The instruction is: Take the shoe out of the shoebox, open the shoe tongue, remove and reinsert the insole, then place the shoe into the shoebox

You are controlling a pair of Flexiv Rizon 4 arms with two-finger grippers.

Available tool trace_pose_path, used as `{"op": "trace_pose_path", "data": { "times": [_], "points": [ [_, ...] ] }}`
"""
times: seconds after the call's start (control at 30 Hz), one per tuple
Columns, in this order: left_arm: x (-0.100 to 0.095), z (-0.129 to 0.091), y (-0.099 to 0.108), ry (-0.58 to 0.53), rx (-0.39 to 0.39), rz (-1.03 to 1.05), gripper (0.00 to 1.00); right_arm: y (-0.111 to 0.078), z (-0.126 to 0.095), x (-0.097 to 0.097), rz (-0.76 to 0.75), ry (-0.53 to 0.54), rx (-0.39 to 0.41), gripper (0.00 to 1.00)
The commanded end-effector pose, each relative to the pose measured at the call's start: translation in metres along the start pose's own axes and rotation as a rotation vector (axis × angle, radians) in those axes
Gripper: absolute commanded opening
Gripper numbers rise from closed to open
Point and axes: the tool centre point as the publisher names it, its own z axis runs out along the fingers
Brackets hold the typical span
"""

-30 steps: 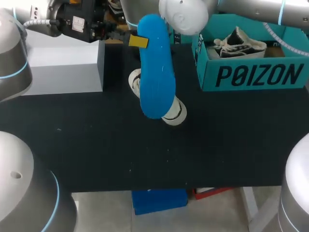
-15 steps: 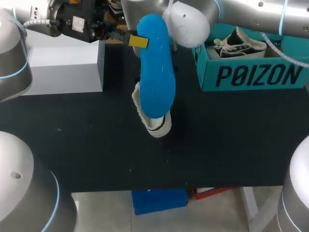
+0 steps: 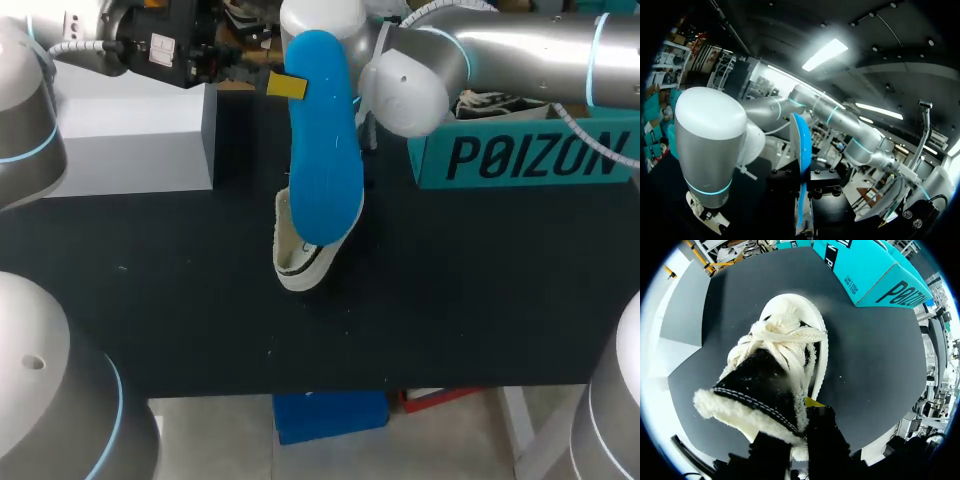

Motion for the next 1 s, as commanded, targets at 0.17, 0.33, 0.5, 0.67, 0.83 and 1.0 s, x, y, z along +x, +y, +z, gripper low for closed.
{"op": "trace_pose_path", "data": {
  "times": [0.17,0.33,0.5,0.67,0.83,1.0],
  "points": [
    [0.000,0.001,0.001,-0.003,0.002,0.001,0.00,0.006,0.018,-0.008,-0.100,0.043,-0.008,0.00],
    [0.000,0.001,0.001,-0.003,0.002,0.001,0.00,0.012,0.015,-0.009,-0.185,0.057,-0.020,0.00],
    [0.000,0.001,0.001,-0.003,0.002,0.001,0.00,0.018,0.012,-0.009,-0.220,0.056,-0.022,0.00],
    [0.000,0.001,0.001,-0.003,0.002,0.001,0.00,0.018,0.021,-0.012,-0.219,0.062,-0.017,0.00],
    [0.000,0.001,0.001,-0.003,0.002,0.001,0.00,0.016,0.030,-0.014,-0.222,0.088,-0.027,0.00],
    [0.000,0.001,0.001,-0.003,0.002,0.001,0.00,0.013,0.033,-0.016,-0.222,0.103,-0.029,0.24]
  ]
}}
